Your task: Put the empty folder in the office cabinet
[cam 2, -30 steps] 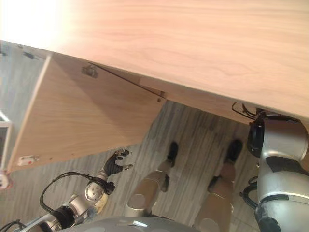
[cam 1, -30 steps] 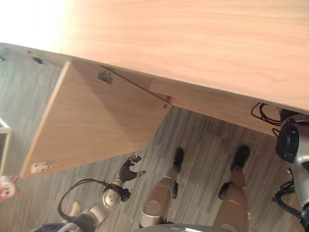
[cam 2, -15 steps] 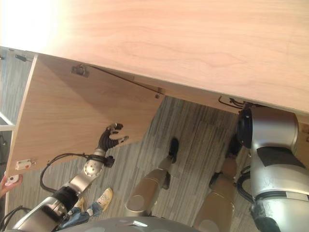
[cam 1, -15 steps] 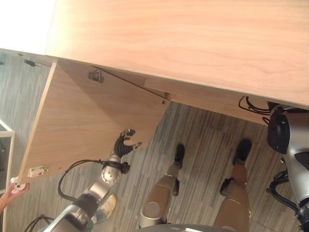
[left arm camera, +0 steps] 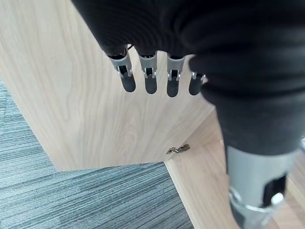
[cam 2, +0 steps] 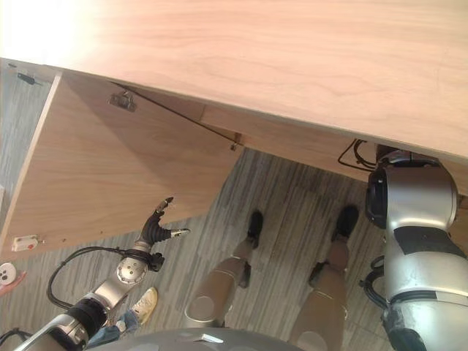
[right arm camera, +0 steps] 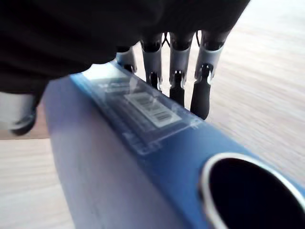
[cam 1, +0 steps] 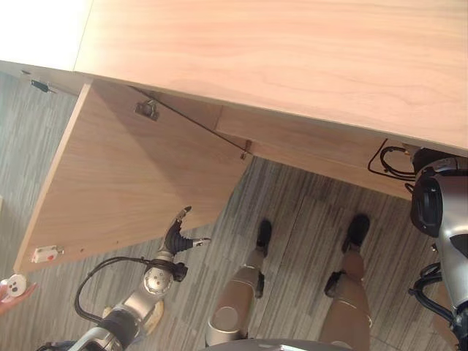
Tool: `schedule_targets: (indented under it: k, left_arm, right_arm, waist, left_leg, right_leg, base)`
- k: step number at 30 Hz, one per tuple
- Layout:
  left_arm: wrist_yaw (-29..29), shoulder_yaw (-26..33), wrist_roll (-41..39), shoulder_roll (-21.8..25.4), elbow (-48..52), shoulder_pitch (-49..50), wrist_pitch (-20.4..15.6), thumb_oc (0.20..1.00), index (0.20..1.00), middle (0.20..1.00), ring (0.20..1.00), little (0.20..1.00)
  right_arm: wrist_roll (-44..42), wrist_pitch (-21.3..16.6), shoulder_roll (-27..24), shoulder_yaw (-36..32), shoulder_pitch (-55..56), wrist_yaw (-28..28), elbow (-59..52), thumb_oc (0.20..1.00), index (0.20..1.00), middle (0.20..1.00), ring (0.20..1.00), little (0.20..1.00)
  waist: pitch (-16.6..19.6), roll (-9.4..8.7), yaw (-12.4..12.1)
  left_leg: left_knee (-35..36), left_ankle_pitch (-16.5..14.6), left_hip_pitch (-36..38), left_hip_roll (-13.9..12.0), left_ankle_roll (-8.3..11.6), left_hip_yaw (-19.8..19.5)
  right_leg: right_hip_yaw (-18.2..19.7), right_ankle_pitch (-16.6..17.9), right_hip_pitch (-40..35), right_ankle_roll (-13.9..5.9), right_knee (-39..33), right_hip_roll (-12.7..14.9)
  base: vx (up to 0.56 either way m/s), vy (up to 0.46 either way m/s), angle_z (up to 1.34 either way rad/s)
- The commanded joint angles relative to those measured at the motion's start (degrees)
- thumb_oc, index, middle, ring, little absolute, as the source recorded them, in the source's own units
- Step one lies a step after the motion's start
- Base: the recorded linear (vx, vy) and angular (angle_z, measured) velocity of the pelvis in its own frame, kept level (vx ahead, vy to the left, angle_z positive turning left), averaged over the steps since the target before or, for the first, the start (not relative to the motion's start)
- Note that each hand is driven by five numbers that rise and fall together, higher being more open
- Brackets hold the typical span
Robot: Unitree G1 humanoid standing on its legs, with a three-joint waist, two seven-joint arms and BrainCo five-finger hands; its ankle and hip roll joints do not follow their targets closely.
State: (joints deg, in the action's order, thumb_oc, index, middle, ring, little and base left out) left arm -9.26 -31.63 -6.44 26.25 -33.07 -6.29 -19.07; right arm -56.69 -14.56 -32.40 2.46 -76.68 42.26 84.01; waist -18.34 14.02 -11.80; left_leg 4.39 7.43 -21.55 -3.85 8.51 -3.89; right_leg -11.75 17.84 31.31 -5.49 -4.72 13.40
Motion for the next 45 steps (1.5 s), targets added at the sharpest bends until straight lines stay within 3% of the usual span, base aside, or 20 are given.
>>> schedule_targets:
  k: [1, 12, 23, 29, 31, 32, 33, 34, 36, 37, 38, 40, 45]
  left_arm:
    - [-0.55, -2.08, -0.92, 4.42, 1.2, -1.88, -0.59, 1.0, 1.0, 1.0, 1.0, 1.0]
    - [-1.39, -2.1, -0.13, 3.97, 0.3, -3.44, 0.0, 1.0, 1.0, 1.0, 1.0, 1.0]
    - [-5.77, -5.58, 2.84, -0.51, -6.27, -11.09, 1.45, 1.0, 1.0, 1.0, 1.0, 1.0]
    - [-8.1, -5.83, 3.33, -2.65, -9.69, -15.04, 1.46, 1.0, 1.0, 1.0, 1.0, 1.0]
    - [-9.27, -4.79, 3.91, -3.8, -11.66, -16.46, 1.59, 1.0, 1.0, 1.0, 1.0, 1.0]
    - [-9.27, -4.79, 3.91, -3.8, -11.66, -16.46, 1.59, 1.0, 1.0, 1.0, 1.0, 1.0]
    - [-10.1, -3.95, 4.5, -4.84, -13.33, -17.46, 1.67, 1.0, 1.0, 1.0, 1.0, 1.0]
    - [-10.24, -3.39, 4.62, -5.3, -14.33, -18.17, 1.64, 1.0, 1.0, 1.0, 1.0, 1.0]
    - [-10.25, -3.34, 4.64, -5.39, -14.42, -18.09, 1.58, 1.0, 1.0, 1.0, 1.0, 1.0]
    - [-10.53, -2.29, 5.11, -5.91, -15.74, -18.84, 1.73, 1.0, 1.0, 1.0, 1.0, 1.0]
    - [-10.53, -2.29, 5.11, -5.91, -15.74, -18.84, 1.73, 1.0, 1.0, 1.0, 1.0, 1.0]
    - [-8.99, 0.43, 5.15, -5.21, -17.69, -15.82, 2.03, 1.0, 1.0, 1.0, 1.0, 1.0]
    - [-2.22, 3.24, 4.13, -3.07, -16.16, -5.67, 2.03, 1.0, 1.0, 1.0, 1.0, 1.0]
  right_arm:
    - [4.11, -0.91, -2.38, 3.67, -0.37, -1.28, -0.31, 1.0, 1.0, 1.0, 1.0, 1.0]
    - [4.29, -0.07, 3.41, 3.72, 4.18, -3.44, -0.49, 1.0, 1.0, 1.0, 1.0, 1.0]
    - [6.54, -2.97, 15.52, 1.01, 10.79, 0.91, -1.45, 1.0, 1.0, 1.0, 1.0, 1.0]
    - [13.86, -3.76, 21.02, 3.59, 17.92, 1.5, -6.56, 1.0, 1.0, 1.0, 1.0, 1.0]
    - [21.93, -3.28, 22.87, 7.83, 24.75, -0.18, -11.7, 1.0, 1.0, 1.0, 1.0, 1.0]
    - [21.93, -3.28, 22.87, 7.83, 24.75, -0.18, -11.7, 1.0, 1.0, 1.0, 1.0, 1.0]
    - [29.47, -2.24, 24.08, 11.4, 31.22, -1.01, -16.3, 1.0, 1.0, 1.0, 1.0, 1.0]
    - [31.93, -1.68, 24.28, 13.04, 34.31, -2.74, -18.14, 1.0, 1.0, 1.0, 1.0, 1.0]
    - [32.02, -1.61, 24.29, 13.15, 34.56, -2.67, -18.38, 1.0, 1.0, 1.0, 1.0, 1.0]
    - [37.07, -1.36, 24.11, 15.96, 41.58, -4.88, -23.92, 1.0, 1.0, 1.0, 1.0, 1.0]
    - [37.07, -1.36, 24.11, 15.96, 41.58, -4.88, -23.92, 1.0, 1.0, 1.0, 1.0, 1.0]
    - [45.36, 0.23, 21.48, 20.16, 53.24, -10.55, -31.33, 1.0, 1.0, 1.0, 1.0, 1.0]
    - [50.54, 1.14, 14.72, 21.55, 67.24, -20.64, -39.82, 1.0, 1.0, 1.0, 1.0, 1.0]
  waist:
    - [-0.4, -1.09, -3.39]
    - [-1.2, -2.57, -2.32]
    - [-2.6, -5.13, 0.31]
    - [-4.26, -7.07, 2.32]
    - [-5.23, -8.99, 4.11]
    - [-5.23, -8.99, 4.11]
    - [-5.93, -10.67, 5.72]
    - [-6.24, -11.7, 6.56]
    - [-6.27, -11.65, 6.65]
    - [-6.82, -14.26, 8.6]
    - [-6.82, -14.26, 8.6]
    - [-6.53, -18.64, 11.19]
    - [-4.85, -22.26, 13.16]
  left_leg:
    - [-2.07, -7.75, 5.21, -3.27, 0.33, 0.16]
    - [-3.73, -8.76, 5.15, -2.96, 0.22, 0.52]
    - [-9.54, -12.2, 3.9, -1.76, -0.37, 0.7]
    - [-14.32, -14.26, 2.26, -0.55, -0.64, 0.67]
    - [-16.83, -15.39, 1.94, -0.21, -0.76, 1.01]
    - [-16.83, -15.39, 1.94, -0.21, -0.76, 1.01]
    - [-18.84, -16.37, 1.94, -0.05, -0.95, 1.42]
    - [-19.81, -16.85, 2.04, -0.05, -1.07, 1.59]
    - [-19.98, -16.95, 2.09, -0.02, -1.1, 1.57]
    - [-22.27, -18.37, 2.65, -0.01, -1.53, 2.22]
    - [-22.27, -18.37, 2.65, -0.01, -1.53, 2.22]
    - [-25.59, -20.79, 4.51, 0.41, -2.69, 3.44]
    - [-28.63, -23.4, 7.1, 1.43, -4.26, 4.37]
  right_leg:
    - [3.31, -5.37, -0.66, -6.97, 3.81, 4.48]
    - [3.86, -4.4, -1.93, -6.91, 2.59, 4.44]
    - [5.09, -3.5, -3.1, -6.82, 2.18, 5.21]
    - [5.92, -2.79, -3.31, -6.65, 2.48, 6.07]
    - [6.29, -2.45, -3.74, -6.5, 2.79, 6.32]
    - [6.29, -2.45, -3.74, -6.5, 2.79, 6.32]
    - [6.76, -2.23, -4.26, -6.47, 2.95, 6.53]
    - [6.88, -2.12, -4.62, -6.47, 2.96, 6.61]
    - [6.87, -2.13, -4.76, -6.5, 2.94, 6.64]
    - [7.19, -1.77, -5.82, -6.57, 3.01, 6.99]
    - [7.19, -1.77, -5.82, -6.57, 3.01, 6.99]
    - [7.38, -0.83, -8.23, -7.09, 2.6, 8.32]
    - [6.98, 1.0, -12.22, -8.05, 1.9, 9.8]
  base:
    - [-0.03, 0.004, 0.0]
    - [-0.01, 0.004, -0.02]
    - [-0.03, 0.022, -0.04]
    - [-0.05, 0.045, -0.08]
    - [-0.07, 0.061, 0.0]
    - [-0.05, 0.059, -0.02]
    - [-0.04, 0.052, -0.08]
    - [-0.05, 0.054, -0.1]
    - [-0.02, 0.022, -0.1]
    - [-0.02, 0.026, -0.15]
    - [-0.03, 0.066, -0.13]
    - [-0.04, 0.133, -0.11]
    - [-0.01, 0.123, -0.25]
